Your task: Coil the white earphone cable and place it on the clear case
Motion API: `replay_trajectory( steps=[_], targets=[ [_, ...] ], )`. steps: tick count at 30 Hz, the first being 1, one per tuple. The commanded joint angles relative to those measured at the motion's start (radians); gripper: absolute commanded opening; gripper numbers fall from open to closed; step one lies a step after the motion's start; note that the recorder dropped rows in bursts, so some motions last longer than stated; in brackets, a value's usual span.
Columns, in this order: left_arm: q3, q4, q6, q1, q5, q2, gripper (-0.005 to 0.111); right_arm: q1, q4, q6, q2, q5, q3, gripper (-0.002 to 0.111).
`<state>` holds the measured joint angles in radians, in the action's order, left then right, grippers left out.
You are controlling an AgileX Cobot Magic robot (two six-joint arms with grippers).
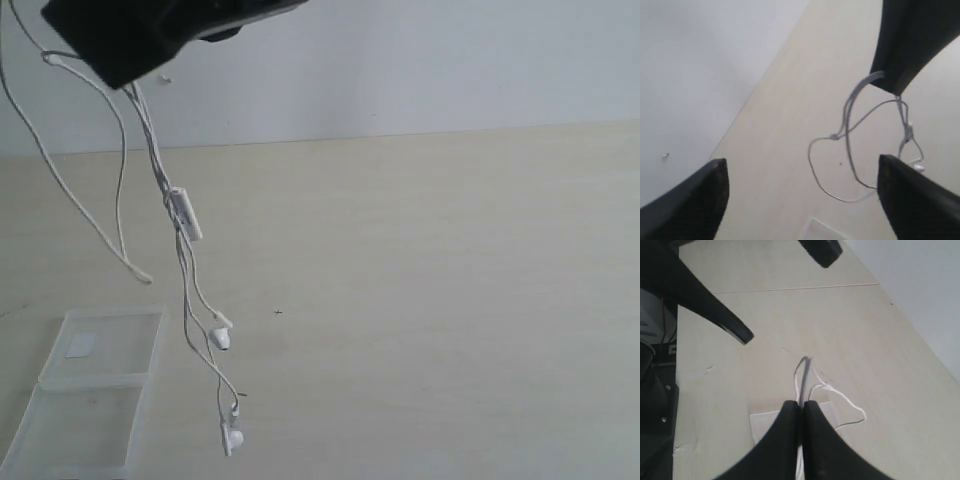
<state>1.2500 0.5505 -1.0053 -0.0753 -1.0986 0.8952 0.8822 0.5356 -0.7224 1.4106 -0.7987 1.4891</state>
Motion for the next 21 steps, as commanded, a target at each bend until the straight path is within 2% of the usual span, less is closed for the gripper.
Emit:
replay_trajectory(
  steps=[1,9,21],
  targets=[
    [-0.017,0.005,-0.017,-0.008,0.051,0.002,0.086,0.002,0.04,-0.037,-0.024,-0.007,0.008,0.0],
    [-0.017,0.006,-0.043,-0.088,-0.037,0.019,0.086,0.002,0.045,-0.044,-0.03,-0.021,0.008,0.0],
    [-0.017,0.125,-0.076,-0.09,-0.059,0.046,0.086,0.002,0.104,-0.077,-0.03,-0.022,0.008,0.0]
  ],
)
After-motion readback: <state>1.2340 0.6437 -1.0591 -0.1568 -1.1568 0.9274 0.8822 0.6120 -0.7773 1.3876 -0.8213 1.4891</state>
